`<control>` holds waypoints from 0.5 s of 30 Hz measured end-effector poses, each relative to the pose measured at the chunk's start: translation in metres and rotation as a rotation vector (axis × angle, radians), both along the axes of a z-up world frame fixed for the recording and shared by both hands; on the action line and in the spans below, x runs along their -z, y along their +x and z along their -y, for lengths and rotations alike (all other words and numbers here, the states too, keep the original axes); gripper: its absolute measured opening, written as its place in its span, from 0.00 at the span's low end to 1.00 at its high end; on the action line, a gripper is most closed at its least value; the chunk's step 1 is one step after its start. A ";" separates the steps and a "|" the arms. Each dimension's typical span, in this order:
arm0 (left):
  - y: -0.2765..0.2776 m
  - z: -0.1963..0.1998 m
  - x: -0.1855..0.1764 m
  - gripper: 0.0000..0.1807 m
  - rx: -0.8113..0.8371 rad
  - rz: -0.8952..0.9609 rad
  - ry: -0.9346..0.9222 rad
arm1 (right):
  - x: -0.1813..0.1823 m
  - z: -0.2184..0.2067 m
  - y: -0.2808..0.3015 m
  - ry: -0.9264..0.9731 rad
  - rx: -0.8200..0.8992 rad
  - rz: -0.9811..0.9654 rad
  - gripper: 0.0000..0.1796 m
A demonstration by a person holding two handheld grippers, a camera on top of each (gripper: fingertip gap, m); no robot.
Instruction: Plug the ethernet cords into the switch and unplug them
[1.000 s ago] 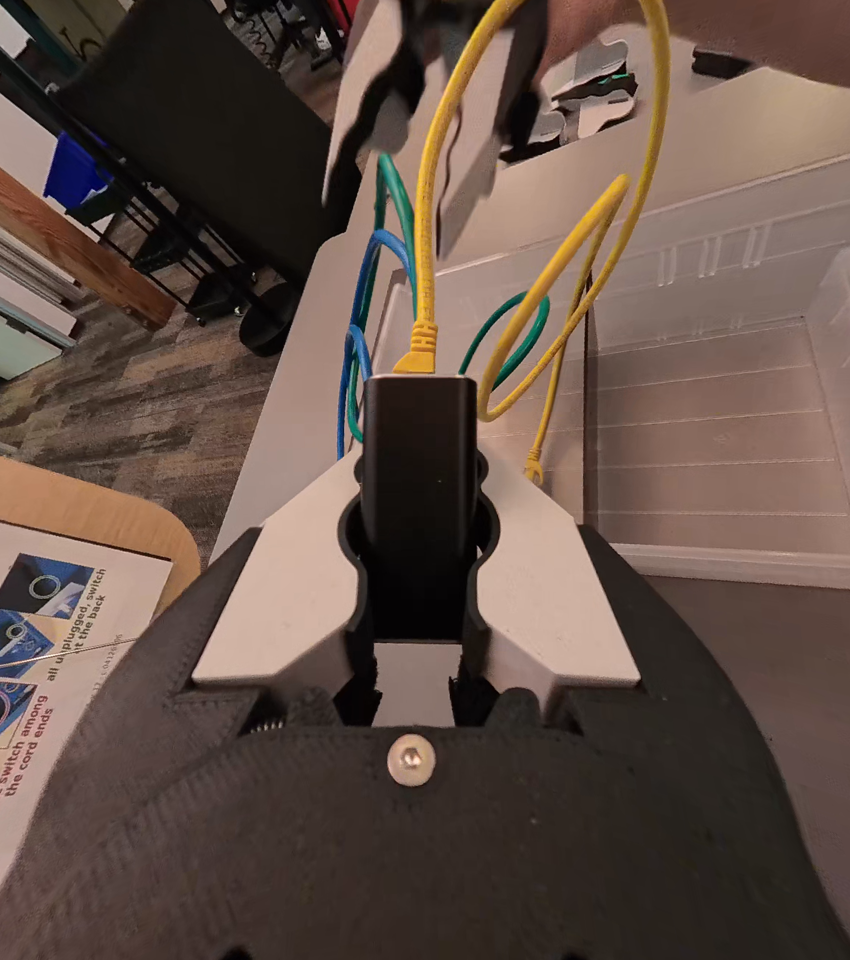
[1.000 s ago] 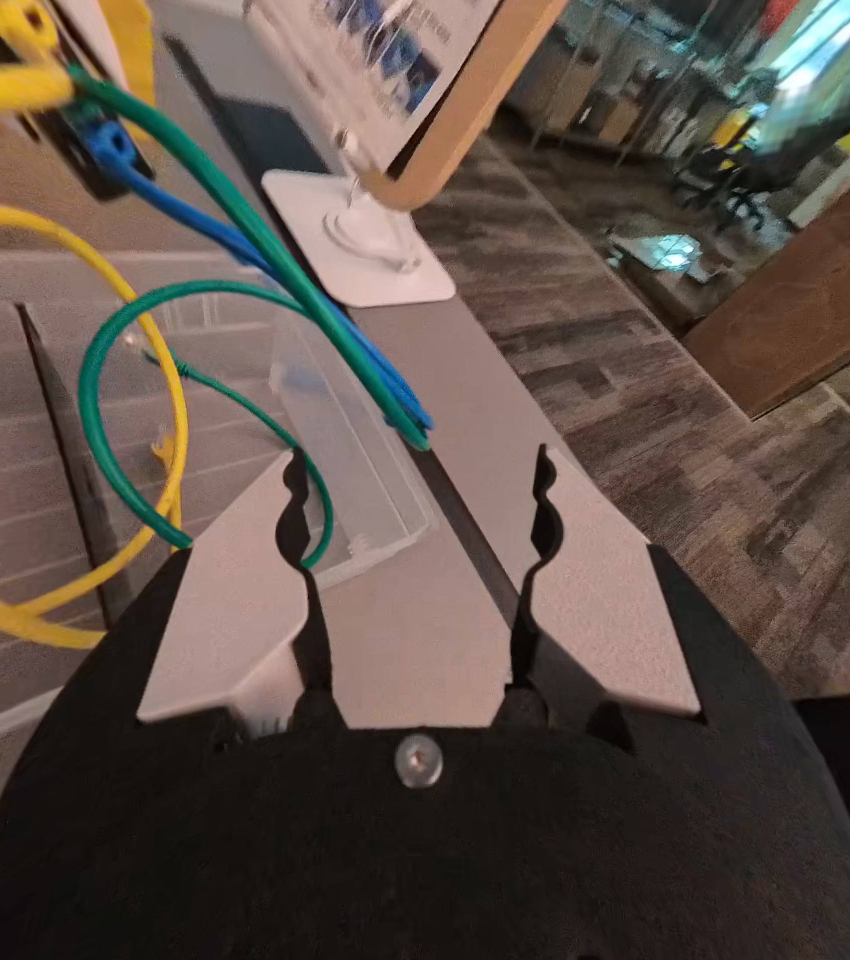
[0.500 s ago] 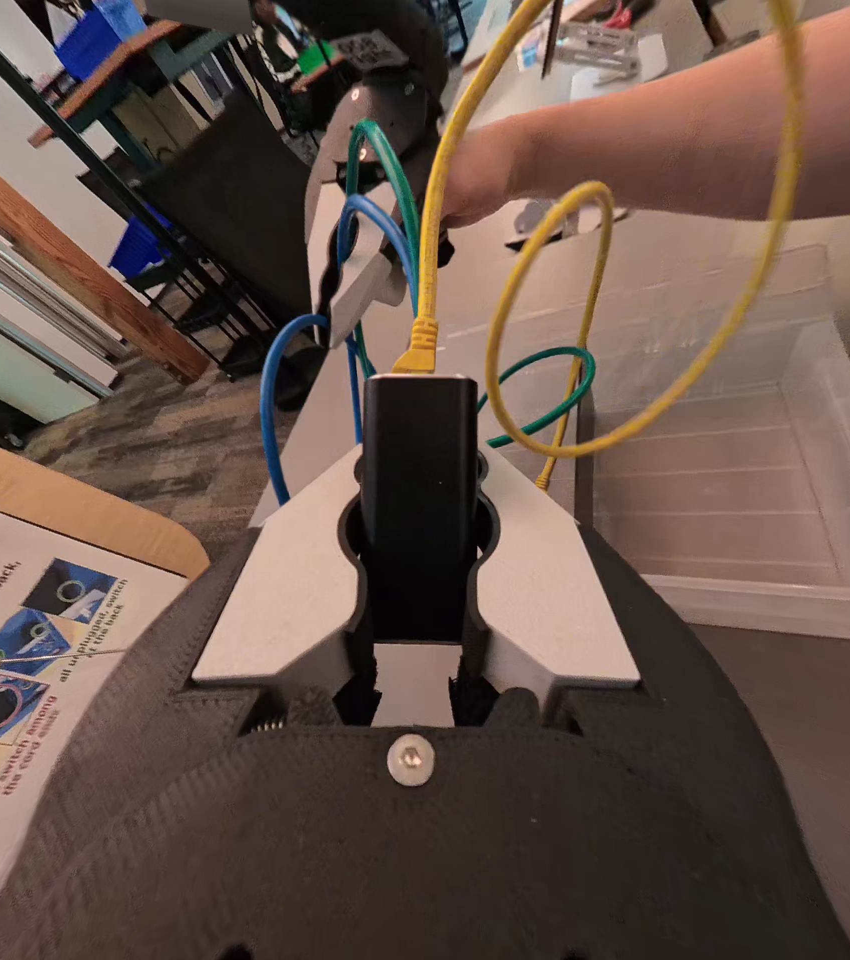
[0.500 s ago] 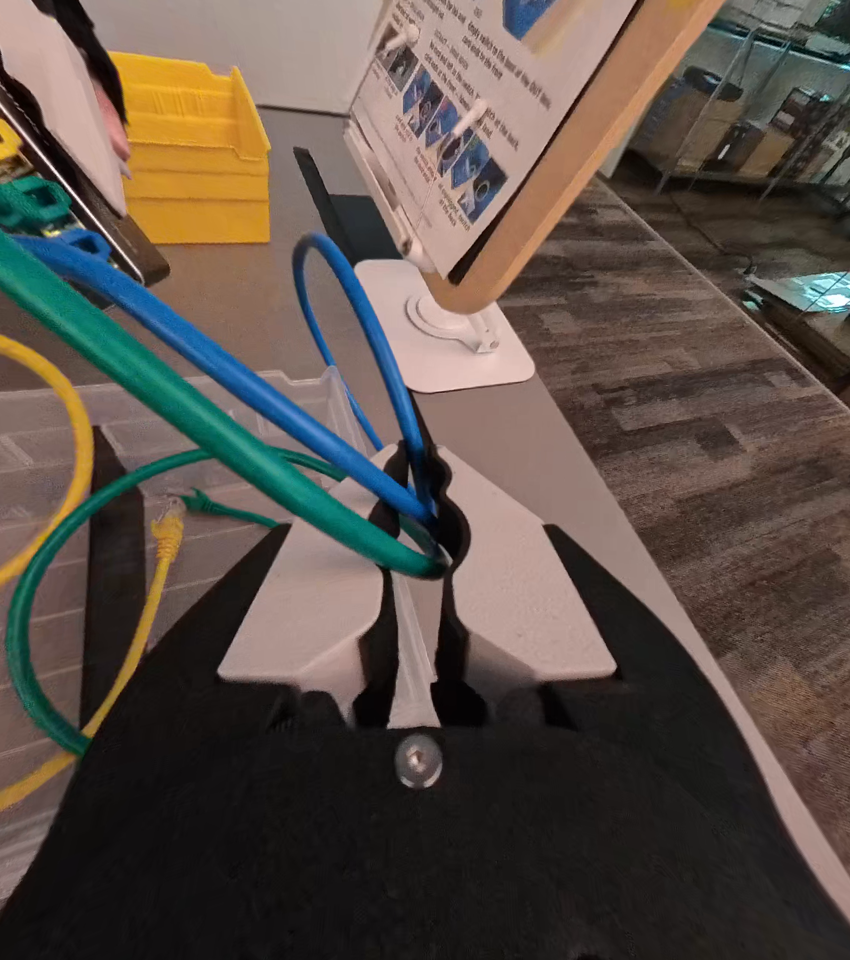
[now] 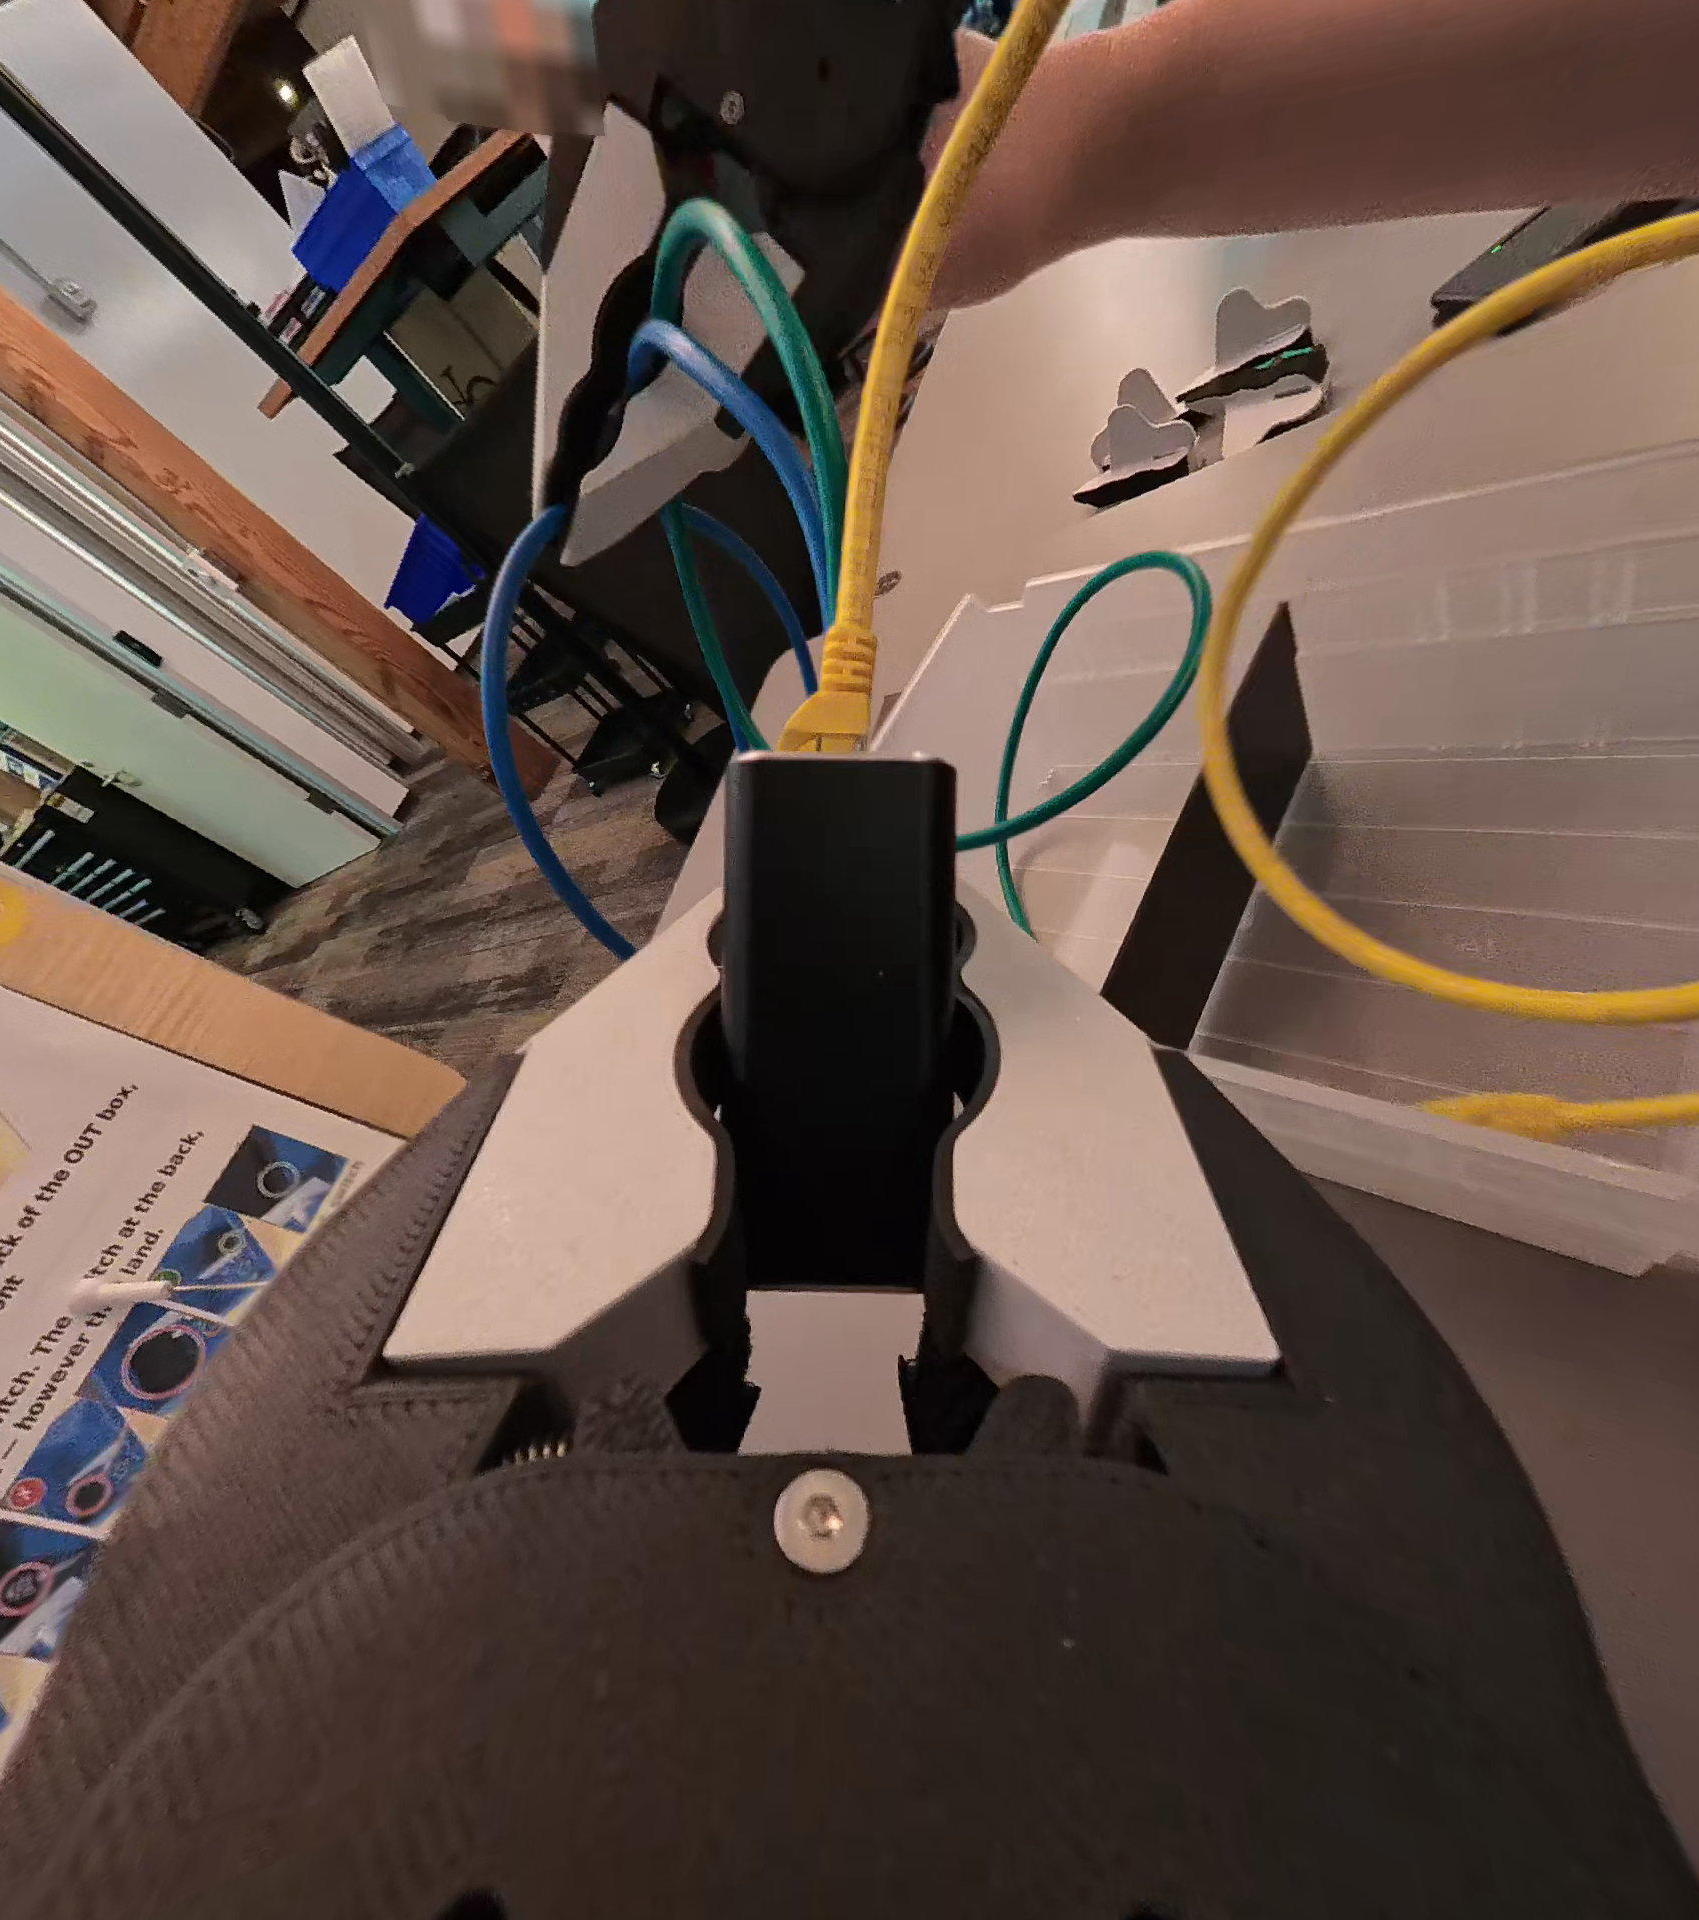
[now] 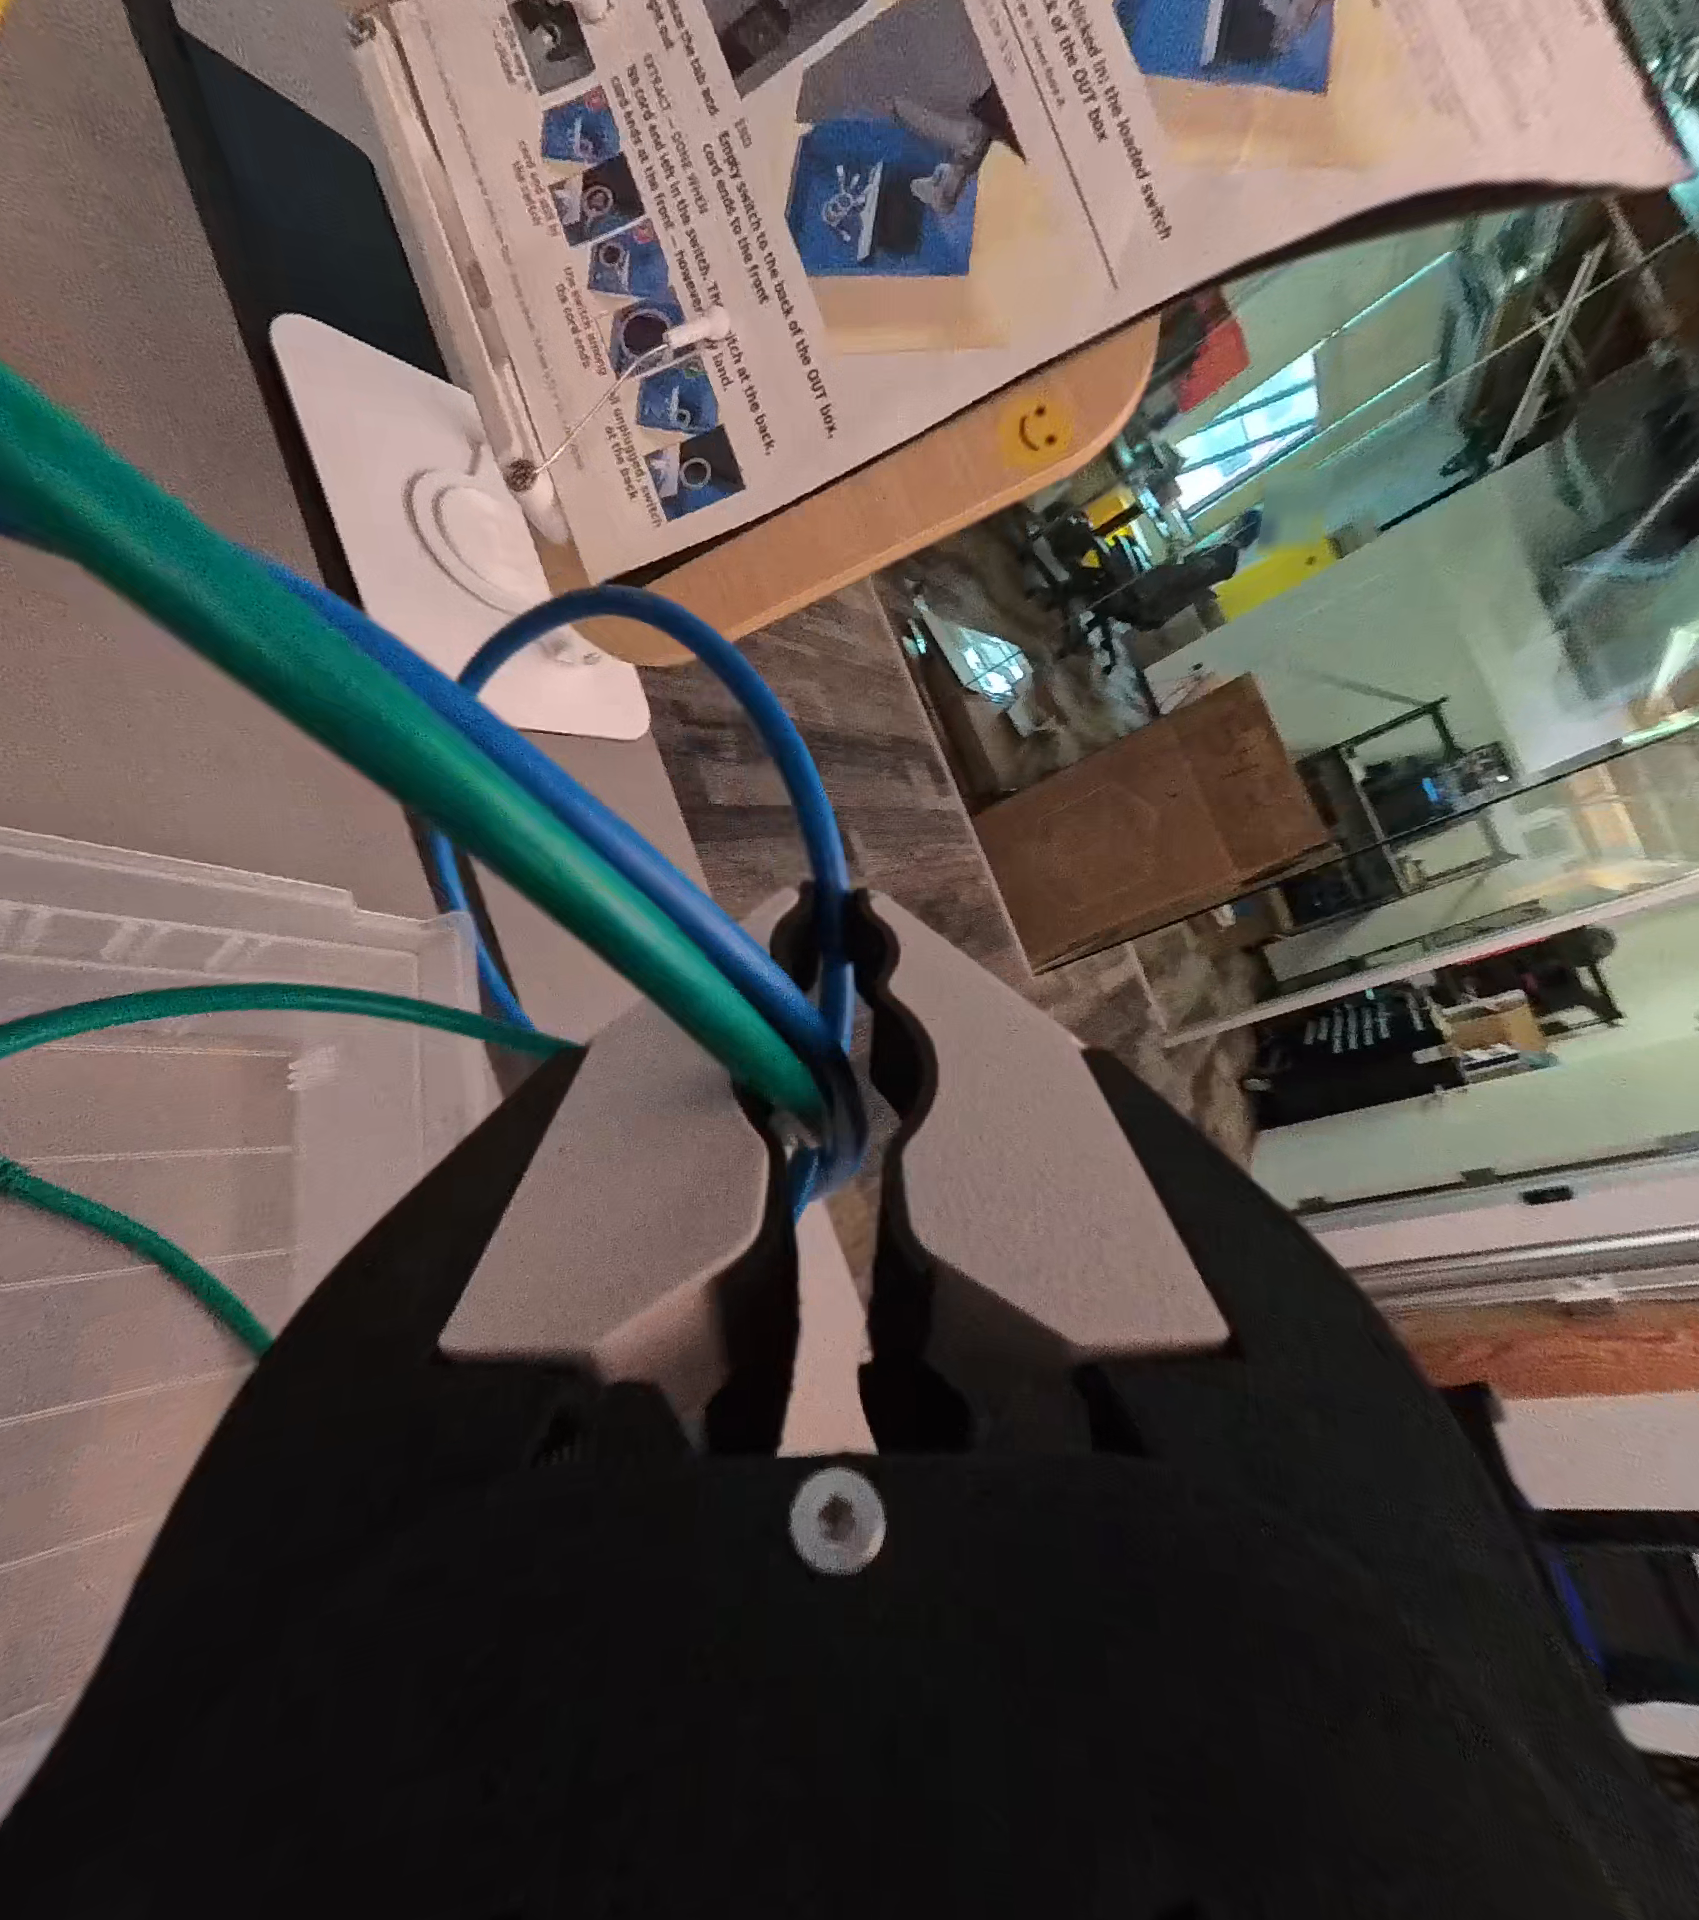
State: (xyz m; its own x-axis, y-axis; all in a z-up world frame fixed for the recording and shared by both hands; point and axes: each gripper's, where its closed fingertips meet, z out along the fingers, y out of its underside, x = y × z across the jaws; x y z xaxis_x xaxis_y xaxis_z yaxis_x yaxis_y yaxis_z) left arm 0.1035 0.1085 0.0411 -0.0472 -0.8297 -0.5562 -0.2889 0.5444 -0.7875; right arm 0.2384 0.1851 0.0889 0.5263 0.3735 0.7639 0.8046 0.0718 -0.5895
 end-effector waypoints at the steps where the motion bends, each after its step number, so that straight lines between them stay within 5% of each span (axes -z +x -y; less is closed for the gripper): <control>1: 0.001 0.001 -0.002 0.18 0.000 0.000 0.001 | -0.002 0.000 -0.001 0.025 0.006 0.025 0.02; 7: 0.012 -0.006 -0.011 0.18 -0.030 0.010 0.013 | -0.016 -0.016 0.016 0.126 0.137 0.131 0.02; 15: 0.017 -0.003 -0.037 0.18 0.000 0.037 0.010 | -0.020 0.011 0.026 -0.159 0.194 0.015 0.02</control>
State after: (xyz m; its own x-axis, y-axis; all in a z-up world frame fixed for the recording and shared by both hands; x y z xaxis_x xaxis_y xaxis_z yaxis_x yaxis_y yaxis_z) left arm 0.1209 0.1115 0.0783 -0.0266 -0.8242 -0.5657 -0.2598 0.5521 -0.7922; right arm 0.2648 0.1736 0.1091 0.5889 0.3826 0.7119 0.8030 -0.1769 -0.5691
